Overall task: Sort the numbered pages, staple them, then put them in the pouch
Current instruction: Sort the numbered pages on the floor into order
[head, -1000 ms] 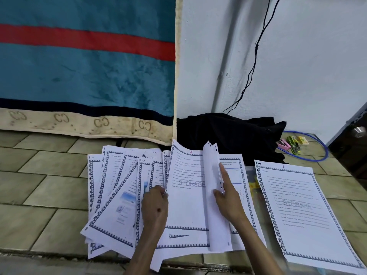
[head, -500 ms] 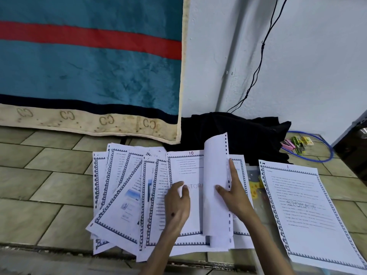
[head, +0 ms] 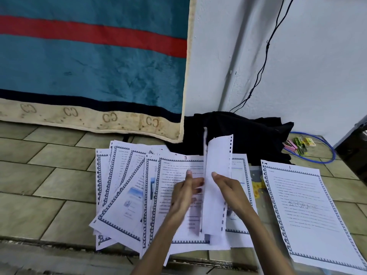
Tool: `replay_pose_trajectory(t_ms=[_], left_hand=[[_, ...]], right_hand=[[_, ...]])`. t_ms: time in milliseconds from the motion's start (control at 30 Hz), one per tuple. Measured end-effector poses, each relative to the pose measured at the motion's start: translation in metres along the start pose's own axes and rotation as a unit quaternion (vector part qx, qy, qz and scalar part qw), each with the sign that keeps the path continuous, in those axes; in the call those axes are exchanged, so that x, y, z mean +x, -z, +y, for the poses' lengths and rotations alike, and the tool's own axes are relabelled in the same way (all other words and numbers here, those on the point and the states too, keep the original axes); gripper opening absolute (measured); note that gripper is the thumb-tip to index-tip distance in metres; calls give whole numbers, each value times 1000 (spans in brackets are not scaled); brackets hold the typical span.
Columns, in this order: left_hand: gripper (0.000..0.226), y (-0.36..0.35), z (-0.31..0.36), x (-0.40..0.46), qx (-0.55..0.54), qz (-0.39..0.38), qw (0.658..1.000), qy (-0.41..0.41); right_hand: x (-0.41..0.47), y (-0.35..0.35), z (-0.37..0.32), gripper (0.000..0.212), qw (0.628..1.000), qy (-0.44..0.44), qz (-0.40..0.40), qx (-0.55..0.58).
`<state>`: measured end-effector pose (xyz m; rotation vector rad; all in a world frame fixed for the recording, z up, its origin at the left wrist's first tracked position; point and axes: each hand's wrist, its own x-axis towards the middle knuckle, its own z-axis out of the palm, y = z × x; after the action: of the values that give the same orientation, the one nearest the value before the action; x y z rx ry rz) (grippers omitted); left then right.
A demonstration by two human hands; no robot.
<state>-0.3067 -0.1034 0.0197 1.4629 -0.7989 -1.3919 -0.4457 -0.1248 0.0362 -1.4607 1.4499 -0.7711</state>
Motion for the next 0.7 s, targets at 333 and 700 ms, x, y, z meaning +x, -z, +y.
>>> replay_pose_trajectory(t_ms=[333, 700], left_hand=[[42, 34, -19, 9, 296, 137, 945, -38], [37, 60, -1, 11, 199, 103, 975, 3]], right_hand=[[5, 11, 9, 78, 994, 61, 33, -79], [9, -3, 7, 38, 995, 37, -10, -93]])
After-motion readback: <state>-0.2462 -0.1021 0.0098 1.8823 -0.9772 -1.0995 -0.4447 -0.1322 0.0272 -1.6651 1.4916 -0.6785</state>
